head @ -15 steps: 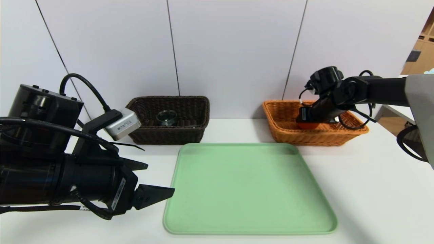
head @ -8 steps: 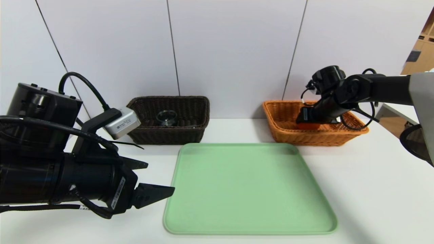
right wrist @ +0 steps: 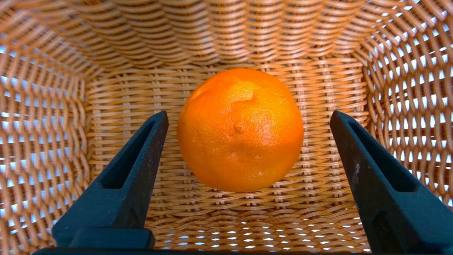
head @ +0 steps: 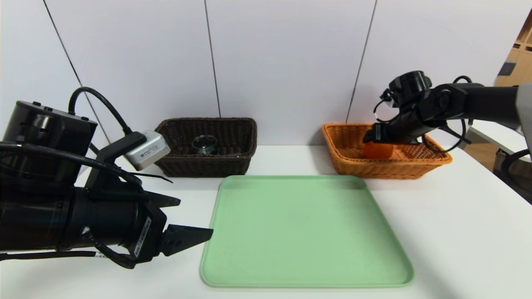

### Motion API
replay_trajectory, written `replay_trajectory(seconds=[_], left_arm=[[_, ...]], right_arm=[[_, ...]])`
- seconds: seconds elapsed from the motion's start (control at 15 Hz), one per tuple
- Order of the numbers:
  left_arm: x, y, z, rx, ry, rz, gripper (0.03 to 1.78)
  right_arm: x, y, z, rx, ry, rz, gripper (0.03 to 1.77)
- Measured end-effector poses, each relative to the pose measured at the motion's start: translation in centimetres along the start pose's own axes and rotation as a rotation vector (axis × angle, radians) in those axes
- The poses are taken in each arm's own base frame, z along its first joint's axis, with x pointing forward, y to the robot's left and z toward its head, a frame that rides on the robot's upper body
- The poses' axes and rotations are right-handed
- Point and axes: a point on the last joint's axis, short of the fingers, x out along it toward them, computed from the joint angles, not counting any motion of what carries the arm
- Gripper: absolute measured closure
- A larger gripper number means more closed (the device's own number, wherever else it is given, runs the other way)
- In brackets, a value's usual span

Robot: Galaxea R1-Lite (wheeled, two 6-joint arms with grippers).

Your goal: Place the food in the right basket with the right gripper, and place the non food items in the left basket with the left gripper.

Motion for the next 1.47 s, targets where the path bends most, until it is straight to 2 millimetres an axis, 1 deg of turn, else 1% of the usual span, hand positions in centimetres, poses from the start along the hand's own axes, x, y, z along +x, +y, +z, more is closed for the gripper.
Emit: replay_trajectory(seconds=[0.13,0.27,0.47,0.6,0.73,0.8,0.93,1.07,1.27,1.47], left_arm=[[-0.3,-0.1,0.0,0.002,-0.008,-0.001,0.12],[-0.6,-0.2,0.0,0.004,-0.019,0.0,0.12],[-1.5,-0.3,0.2,0.02,-0.054,0.022,0.12],[-2.4,-0.4,0.3,0.024,-0.082,0.079,0.12],[-3.5,-0.6,0.3,0.029,-0.118,0.145,0.12],[-4.1,-0.7,0.3,0.032,-0.135,0.158,0.12],[-5.4,-1.0,0.1,0.038,-0.17,0.166,0.12],[-6.7,-1.1,-0.3,0.033,-0.193,0.183,0.12],[-8.8,-1.3,-1.6,0.016,-0.208,0.219,0.12],[-10.6,-1.4,-3.8,-0.009,-0.22,0.27,0.12]], right_arm=[[-1.4,-0.1,0.5,0.004,-0.026,0.006,0.19],[-3.8,0.0,1.2,0.003,-0.063,0.019,0.17],[-8.8,0.1,1.3,0.007,-0.075,0.037,0.14],[-12.4,0.1,0.4,0.006,-0.065,0.051,0.13],[-15.8,0.3,-1.2,-0.011,-0.061,0.075,0.12],[-17.7,0.4,-2.4,-0.021,-0.06,0.092,0.12],[-21.3,0.4,-4.9,-0.042,-0.066,0.131,0.11],[-24.4,0.0,-7.5,-0.061,-0.078,0.171,0.11],[-27.9,-1.4,-11.7,-0.063,-0.091,0.209,0.11],[-30.5,-3.3,-15.1,-0.056,-0.124,0.229,0.11]])
